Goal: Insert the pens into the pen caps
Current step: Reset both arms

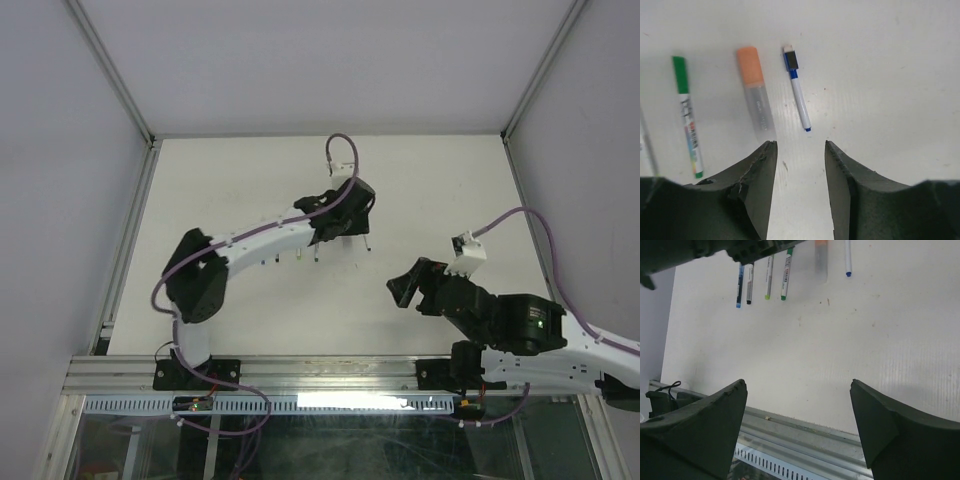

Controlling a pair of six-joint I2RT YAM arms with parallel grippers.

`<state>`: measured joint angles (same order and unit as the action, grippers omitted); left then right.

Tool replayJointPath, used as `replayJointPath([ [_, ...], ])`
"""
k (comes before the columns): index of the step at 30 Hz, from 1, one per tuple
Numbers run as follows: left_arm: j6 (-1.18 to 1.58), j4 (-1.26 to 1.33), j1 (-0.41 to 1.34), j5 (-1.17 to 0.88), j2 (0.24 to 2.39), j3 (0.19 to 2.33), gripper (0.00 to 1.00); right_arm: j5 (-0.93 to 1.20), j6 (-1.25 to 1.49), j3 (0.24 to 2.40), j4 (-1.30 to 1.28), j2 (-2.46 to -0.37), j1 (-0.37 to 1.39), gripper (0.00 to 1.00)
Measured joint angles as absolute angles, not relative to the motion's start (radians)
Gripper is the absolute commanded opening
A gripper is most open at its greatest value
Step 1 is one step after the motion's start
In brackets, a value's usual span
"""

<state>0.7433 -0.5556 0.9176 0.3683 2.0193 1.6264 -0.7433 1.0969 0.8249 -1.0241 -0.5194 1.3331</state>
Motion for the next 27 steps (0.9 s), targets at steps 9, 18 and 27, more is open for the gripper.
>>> replayJointPath([
  [9,0.622,-0.393,0.917,0.450,1.291,1.256,0.74,-0.741,0.838,0.977,-0.910,-0.723,1.271,1.00],
  [18,0.595,-0.514,0.918,0.497,0.818,0.987,0.99,-0.391,0.601,0.967,-0.710,-0.810,0.845,1.00],
  [27,0.585,-0.743,0.918,0.575,0.552,0.966,0.99,-0.324,0.437,0.793,-0.533,-0.595,0.781,1.00],
])
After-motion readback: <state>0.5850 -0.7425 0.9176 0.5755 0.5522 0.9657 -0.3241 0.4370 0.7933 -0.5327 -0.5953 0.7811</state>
